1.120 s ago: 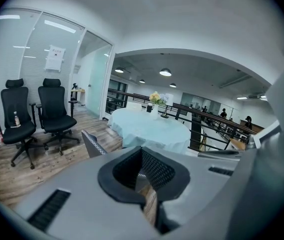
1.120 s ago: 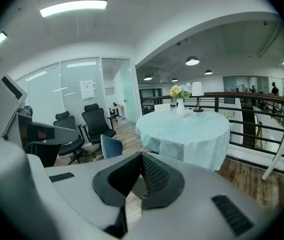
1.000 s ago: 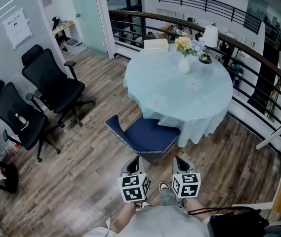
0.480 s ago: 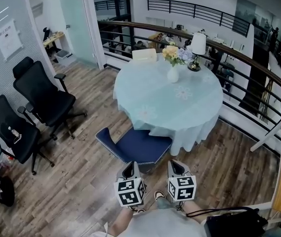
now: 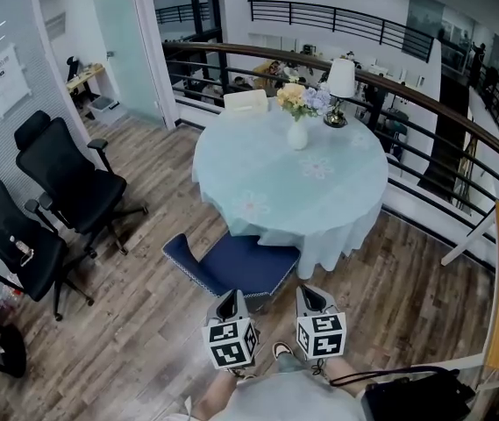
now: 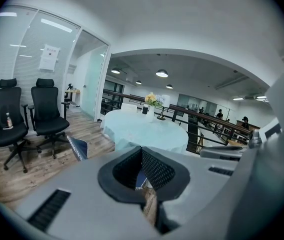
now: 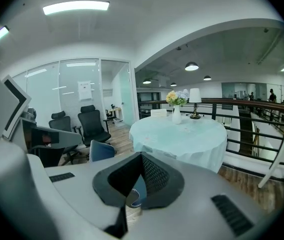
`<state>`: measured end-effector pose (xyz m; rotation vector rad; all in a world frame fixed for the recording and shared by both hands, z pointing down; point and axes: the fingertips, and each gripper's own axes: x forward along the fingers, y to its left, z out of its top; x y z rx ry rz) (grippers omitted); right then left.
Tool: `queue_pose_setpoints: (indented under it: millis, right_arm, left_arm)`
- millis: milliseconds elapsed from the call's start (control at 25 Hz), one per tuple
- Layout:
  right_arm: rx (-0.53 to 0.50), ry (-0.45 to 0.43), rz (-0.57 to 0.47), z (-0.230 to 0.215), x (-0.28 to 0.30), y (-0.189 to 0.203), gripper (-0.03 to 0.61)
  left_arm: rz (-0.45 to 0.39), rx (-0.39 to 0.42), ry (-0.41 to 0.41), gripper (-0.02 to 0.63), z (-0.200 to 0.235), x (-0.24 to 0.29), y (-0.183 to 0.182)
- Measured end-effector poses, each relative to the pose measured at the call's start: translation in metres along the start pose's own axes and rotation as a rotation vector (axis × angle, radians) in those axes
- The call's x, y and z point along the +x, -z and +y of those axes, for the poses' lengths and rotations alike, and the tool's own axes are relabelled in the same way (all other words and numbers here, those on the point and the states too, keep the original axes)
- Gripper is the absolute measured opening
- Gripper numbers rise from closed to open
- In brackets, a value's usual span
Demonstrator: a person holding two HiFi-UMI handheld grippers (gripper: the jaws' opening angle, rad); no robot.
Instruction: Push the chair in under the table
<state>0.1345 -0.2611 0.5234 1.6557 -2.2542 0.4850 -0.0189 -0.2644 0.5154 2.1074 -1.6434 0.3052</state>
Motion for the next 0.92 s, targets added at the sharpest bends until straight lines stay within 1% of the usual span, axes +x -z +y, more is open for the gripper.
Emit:
queue_pose_setpoints:
  millis: [920]
  right_arm:
    - [0.014,0.016,0.010,-0.0049,0.0070,0.0015,0.015]
  left_arm:
    - [0.014,0.002,0.011,0.005,0.0005,0.0106,0.0029]
